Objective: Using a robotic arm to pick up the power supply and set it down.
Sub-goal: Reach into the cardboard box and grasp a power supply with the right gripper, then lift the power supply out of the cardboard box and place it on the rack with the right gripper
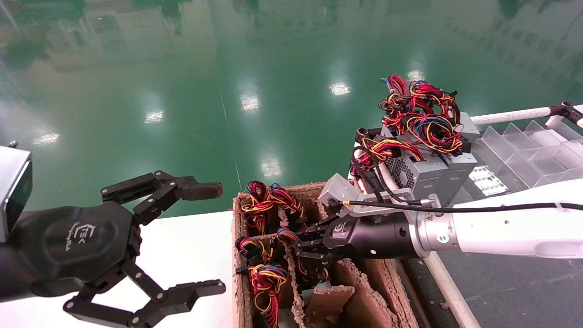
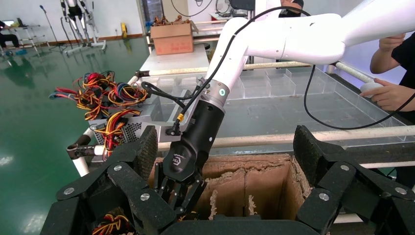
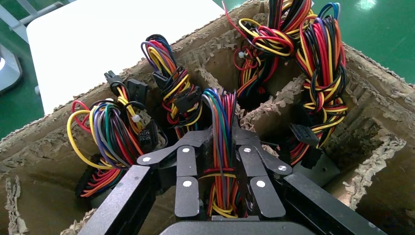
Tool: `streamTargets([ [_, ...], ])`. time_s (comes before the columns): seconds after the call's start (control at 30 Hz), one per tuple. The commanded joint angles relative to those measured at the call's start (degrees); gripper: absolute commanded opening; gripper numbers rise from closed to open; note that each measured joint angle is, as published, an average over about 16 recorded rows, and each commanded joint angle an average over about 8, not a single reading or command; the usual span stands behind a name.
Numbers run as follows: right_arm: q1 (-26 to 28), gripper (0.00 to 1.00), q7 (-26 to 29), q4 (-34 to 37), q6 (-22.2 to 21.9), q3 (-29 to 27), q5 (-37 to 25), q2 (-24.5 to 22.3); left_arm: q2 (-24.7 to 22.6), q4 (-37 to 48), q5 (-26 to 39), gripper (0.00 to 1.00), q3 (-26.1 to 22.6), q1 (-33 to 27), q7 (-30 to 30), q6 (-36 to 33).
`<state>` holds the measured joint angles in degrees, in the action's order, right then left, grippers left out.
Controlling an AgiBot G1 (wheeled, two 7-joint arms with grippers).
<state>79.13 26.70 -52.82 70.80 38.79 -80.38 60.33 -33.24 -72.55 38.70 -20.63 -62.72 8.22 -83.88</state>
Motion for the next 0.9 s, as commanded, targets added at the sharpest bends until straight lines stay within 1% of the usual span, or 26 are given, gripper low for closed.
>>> streamTargets([
  [0.03,0.0,0.00,0.0,0.1,0.0,0.0,0.0,0.0,0.0,0.0,0.0,1.00,0.0,0.0,0.0,0.0],
  [0.37,-0.4,0.00,-0.6,0.1,-0.2,-1.0,1.3,-0.8,0.0,0.0,0.0,1.00,0.0,0.0,0.0,0.0],
  [0.9,-1.4,0.00,-1.8,-3.0,1.7,-5.6,8.4,-5.3,0.0,0.0,0.0,1.00,0.0,0.0,0.0,0.0],
])
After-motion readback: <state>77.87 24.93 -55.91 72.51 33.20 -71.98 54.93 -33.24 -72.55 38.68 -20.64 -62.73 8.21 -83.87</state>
